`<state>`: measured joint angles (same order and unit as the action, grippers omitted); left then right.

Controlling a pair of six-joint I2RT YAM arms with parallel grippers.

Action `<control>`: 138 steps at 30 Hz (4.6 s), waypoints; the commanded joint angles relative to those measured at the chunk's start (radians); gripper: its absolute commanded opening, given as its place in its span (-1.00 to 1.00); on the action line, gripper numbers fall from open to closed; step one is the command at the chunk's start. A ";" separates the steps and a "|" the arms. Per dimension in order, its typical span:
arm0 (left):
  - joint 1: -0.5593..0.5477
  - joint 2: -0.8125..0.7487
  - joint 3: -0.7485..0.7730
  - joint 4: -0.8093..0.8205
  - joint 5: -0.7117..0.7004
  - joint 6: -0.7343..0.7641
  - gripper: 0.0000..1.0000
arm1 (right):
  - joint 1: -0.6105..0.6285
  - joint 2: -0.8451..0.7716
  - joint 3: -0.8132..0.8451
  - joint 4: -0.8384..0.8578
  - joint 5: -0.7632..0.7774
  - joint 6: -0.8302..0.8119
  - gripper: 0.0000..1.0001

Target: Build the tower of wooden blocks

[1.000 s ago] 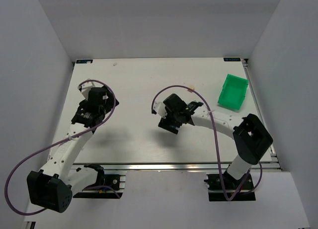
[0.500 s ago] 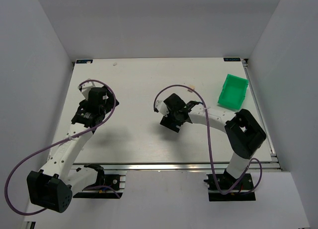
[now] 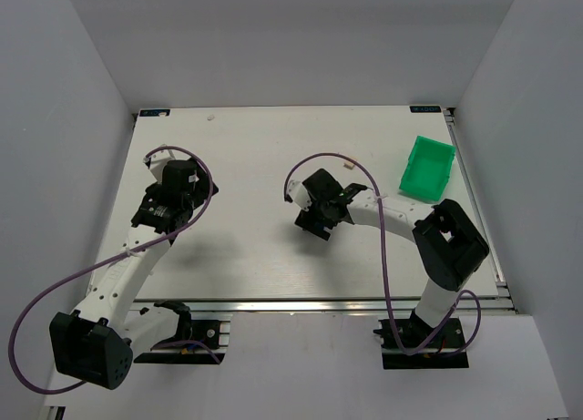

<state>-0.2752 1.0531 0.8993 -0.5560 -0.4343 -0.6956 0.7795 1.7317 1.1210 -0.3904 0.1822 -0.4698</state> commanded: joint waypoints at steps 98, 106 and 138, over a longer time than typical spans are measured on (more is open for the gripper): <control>-0.002 0.318 0.159 0.303 0.271 0.275 0.96 | -0.516 0.210 0.161 -0.105 -0.331 -0.299 0.53; -0.007 0.662 0.472 0.393 0.584 0.390 0.96 | -0.525 0.193 0.137 -0.087 -0.371 -0.250 -0.17; -0.150 1.578 1.349 0.662 0.904 0.369 0.96 | -0.528 -0.304 -0.098 0.248 -0.216 0.266 -0.90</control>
<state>-0.4339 2.6652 2.2444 0.0734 0.4793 -0.3233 0.2546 1.4750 1.0294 -0.1692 -0.0502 -0.2298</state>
